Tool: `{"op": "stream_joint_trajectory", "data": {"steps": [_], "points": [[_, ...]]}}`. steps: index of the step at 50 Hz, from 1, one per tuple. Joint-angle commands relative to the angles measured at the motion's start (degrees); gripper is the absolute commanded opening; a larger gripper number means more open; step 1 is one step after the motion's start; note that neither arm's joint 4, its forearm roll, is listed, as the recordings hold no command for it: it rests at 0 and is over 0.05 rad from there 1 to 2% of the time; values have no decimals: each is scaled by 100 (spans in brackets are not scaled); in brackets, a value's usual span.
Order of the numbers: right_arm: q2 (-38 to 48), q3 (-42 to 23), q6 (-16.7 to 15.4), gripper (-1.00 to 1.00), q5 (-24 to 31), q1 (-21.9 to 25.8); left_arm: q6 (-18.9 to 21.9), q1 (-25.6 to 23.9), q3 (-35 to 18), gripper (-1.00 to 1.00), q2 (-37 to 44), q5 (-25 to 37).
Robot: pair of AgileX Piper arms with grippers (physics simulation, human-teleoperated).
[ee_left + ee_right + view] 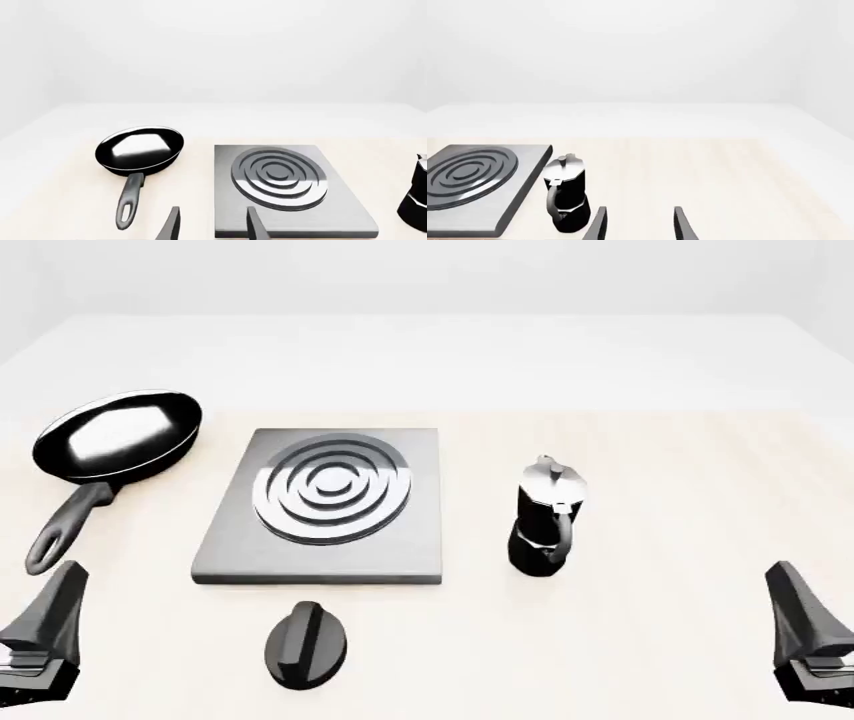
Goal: Turn on the stove and put the moka pot on it.
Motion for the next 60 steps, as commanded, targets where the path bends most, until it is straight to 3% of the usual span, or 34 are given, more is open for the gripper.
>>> {"op": "stream_joint_trajectory", "data": {"steps": [1,5,7,9,10,15,17,20,25,27,28,30,31,38,48,53,60], "points": [[58,-14,29,100,-3,7,-90,55,-52,100,458,-244],[80,-28,28,100,-15,1,-66,87,-125,100,667,-343],[24,-12,96,100,-21,-39,-54,359,-222,100,1740,-873],[28,-8,81,100,-24,-37,228,332,-337,100,1559,-650],[22,-6,75,100,-25,-44,97,264,-403,100,1791,-655],[-5,-6,75,100,-13,-73,301,35,-744,100,2098,-222],[-8,-5,85,100,-17,-84,108,56,-858,100,2390,-123],[-6,-7,62,100,-8,-83,331,-127,-975,100,2130,313],[5,-2,48,100,8,-77,211,-428,-1199,100,2461,698],[5,-2,41,100,12,-77,339,-399,-1408,100,2237,1017],[15,-4,36,100,15,-70,260,-571,-1521,100,2541,1082],[19,-5,35,100,14,-77,606,-564,-1624,100,2477,1189],[16,-2,35,100,16,-81,452,-660,-1708,100,2559,1247],[52,-4,5,100,23,-76,456,-1017,-2323,100,3276,1523],[20,-9,-53,100,52,-104,569,-1199,-2540,100,4316,1587],[111,-2,-27,100,-10,-89,404,-1416,-3132,100,4696,2066],[150,-4,-40,100,-42,-88,579,-1571,-3410,100,5231,2331]]}}
